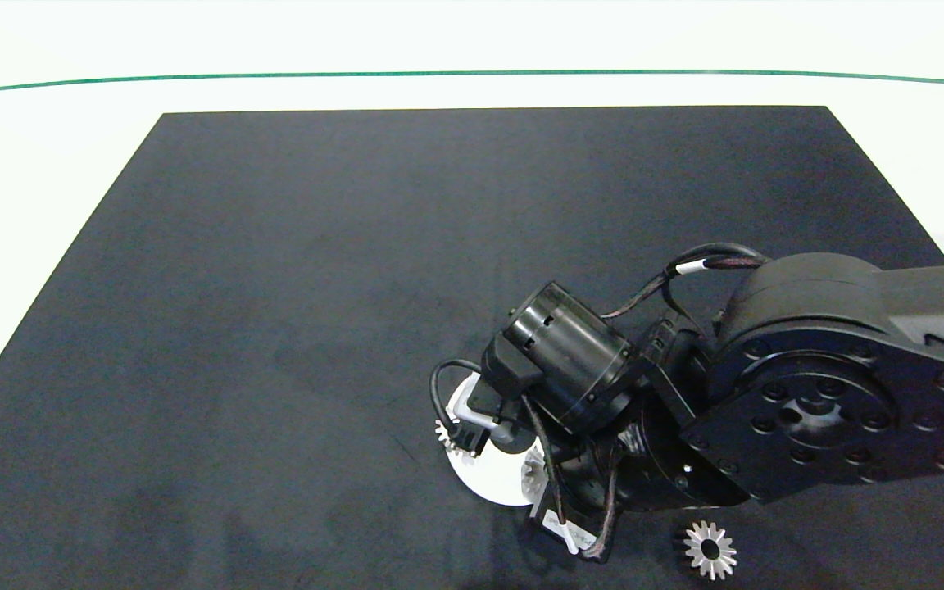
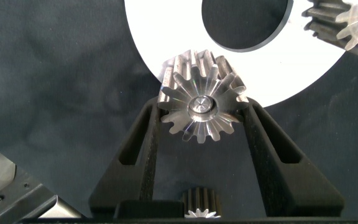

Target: Remove an incorrectly installed larger gear and replace it with the correct smaller gear

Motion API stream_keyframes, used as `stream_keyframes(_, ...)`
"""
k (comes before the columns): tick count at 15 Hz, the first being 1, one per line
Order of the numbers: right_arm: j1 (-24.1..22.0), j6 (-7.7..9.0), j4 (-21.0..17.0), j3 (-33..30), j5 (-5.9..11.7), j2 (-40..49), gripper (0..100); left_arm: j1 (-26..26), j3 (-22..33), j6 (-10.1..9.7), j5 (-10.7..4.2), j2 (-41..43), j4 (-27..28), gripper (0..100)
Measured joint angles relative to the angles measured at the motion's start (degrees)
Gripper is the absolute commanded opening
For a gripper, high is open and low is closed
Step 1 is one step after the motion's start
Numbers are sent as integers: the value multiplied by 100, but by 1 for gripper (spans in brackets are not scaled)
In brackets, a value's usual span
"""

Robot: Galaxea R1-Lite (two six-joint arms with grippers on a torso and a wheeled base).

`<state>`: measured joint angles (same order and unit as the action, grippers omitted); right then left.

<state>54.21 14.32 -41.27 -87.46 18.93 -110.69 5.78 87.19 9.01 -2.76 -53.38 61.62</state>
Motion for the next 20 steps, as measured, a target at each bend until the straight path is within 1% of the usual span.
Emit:
stream_keyframes(5, 0, -20, 15, 74, 13, -11, 43, -5, 0, -2, -2, 0, -2, 100)
stream_keyframes(8, 0, -49, 48, 232, 135, -4, 43, -2, 0, -2, -2, 0, 0, 100)
stream_keyframes(20, -38, -63, 72, 336, 135, -28, 43, -7, 0, -2, 0, 29, -7, 100)
